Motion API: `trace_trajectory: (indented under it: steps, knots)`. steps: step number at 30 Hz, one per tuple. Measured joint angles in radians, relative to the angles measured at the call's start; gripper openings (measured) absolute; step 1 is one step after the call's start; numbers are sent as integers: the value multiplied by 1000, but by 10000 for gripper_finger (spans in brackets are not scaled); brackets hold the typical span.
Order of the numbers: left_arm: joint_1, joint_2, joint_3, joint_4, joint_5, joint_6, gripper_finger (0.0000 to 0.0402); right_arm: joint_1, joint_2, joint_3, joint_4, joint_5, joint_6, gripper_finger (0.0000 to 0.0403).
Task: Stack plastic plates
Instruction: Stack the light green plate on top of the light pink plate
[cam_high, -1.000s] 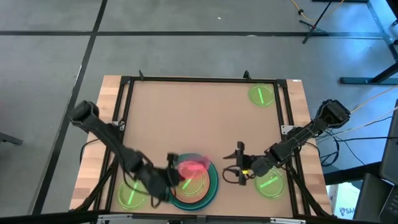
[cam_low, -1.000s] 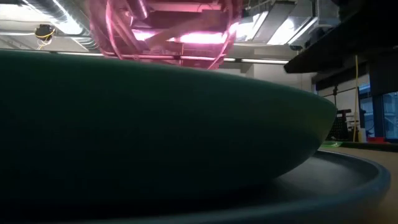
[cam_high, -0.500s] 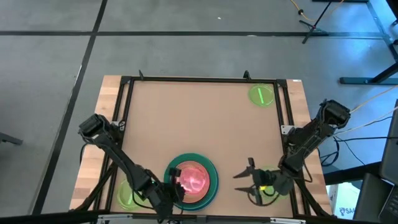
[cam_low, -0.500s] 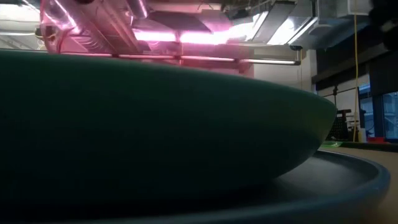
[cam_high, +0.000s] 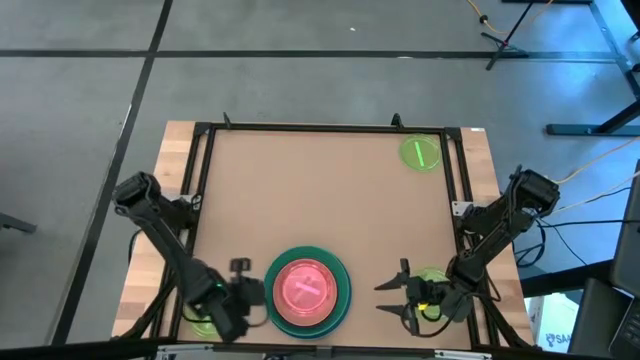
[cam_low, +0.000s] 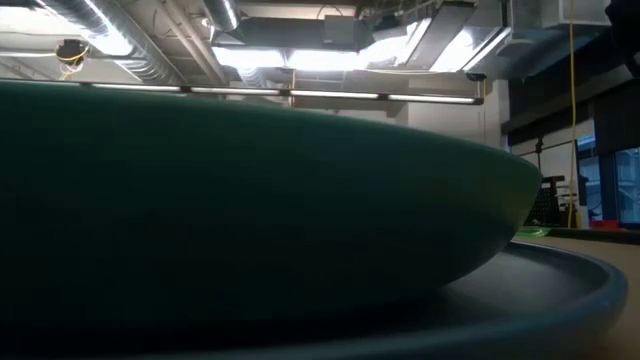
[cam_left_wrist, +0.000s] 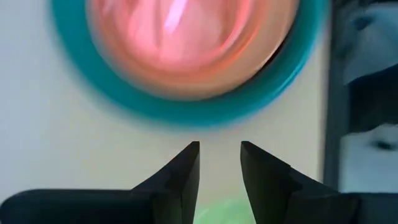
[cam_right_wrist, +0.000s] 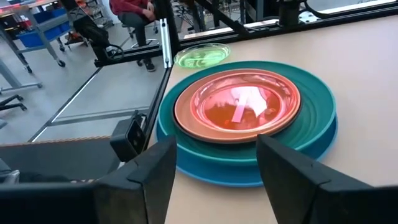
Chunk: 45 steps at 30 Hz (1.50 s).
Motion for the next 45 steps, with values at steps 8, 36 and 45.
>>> trace_trajectory:
  steps: [8,36,45]
  knots:
    - [-19,-142,-210,-79,133,-178,109,0,1,0,-17,0,-3,214]
    - [-26,-389,-766,366,394,-171,108,-14,1,1,-30,53,30,214]
    - [-17,-392,-823,480,433,-141,85,-88,-1,1,-29,53,39,214]
